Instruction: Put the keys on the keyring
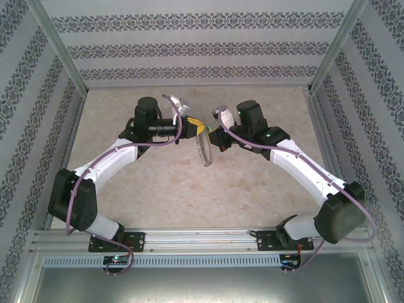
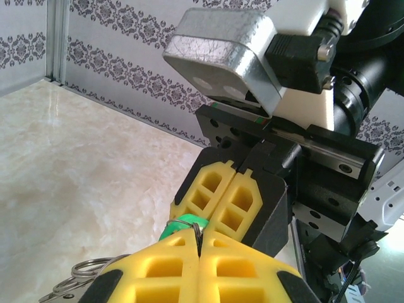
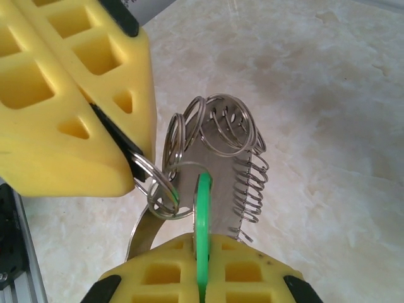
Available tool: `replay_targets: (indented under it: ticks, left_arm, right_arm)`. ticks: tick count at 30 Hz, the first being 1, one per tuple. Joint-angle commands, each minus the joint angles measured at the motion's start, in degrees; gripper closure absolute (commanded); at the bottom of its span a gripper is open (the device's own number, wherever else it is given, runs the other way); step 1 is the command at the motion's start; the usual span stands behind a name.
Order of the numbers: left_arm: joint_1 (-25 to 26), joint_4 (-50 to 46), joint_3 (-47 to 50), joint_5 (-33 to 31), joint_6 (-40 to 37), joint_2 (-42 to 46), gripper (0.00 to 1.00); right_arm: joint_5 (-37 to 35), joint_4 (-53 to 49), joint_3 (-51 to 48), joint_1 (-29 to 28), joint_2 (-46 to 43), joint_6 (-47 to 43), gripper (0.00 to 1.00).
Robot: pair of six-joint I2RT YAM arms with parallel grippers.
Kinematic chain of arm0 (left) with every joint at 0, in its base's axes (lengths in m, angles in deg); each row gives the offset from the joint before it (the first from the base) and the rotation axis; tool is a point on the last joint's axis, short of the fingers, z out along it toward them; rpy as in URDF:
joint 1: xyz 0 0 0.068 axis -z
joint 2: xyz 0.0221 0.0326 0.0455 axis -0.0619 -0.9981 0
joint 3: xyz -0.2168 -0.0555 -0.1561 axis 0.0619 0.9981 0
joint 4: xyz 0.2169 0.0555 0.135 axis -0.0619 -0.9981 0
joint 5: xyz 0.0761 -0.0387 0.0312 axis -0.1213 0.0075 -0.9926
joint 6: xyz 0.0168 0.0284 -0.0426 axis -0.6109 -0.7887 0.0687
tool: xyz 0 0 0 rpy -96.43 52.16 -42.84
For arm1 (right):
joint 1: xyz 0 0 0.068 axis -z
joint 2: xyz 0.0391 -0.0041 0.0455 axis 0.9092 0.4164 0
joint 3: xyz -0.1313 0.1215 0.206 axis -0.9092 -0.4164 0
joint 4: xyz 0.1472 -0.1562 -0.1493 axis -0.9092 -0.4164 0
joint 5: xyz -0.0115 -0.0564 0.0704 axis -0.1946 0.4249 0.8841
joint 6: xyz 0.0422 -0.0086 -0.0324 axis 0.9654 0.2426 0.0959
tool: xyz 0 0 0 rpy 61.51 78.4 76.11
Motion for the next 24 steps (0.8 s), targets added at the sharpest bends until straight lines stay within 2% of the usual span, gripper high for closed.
replay_targets:
  ticks: [1, 16, 24]
  left_arm:
    - [0.9, -2.5, -2.1, 2.0, -2.4, 1.4, 1.00]
    - [1.0, -4.2, -2.2, 2.2, -3.3, 0.9, 1.00]
    - [0.9, -4.5, -2.3, 2.4, -3.5, 0.5, 1.00]
  right_arm:
    - [-2.5, -1.4, 3.3, 0.5, 0.2, -2.4, 1.00]
    - [-9.3, -4.6, 6.7, 0.7, -1.2, -4.0, 1.00]
    - [-9.4, -4.8, 8.6, 0.8, -1.2, -3.9, 1.00]
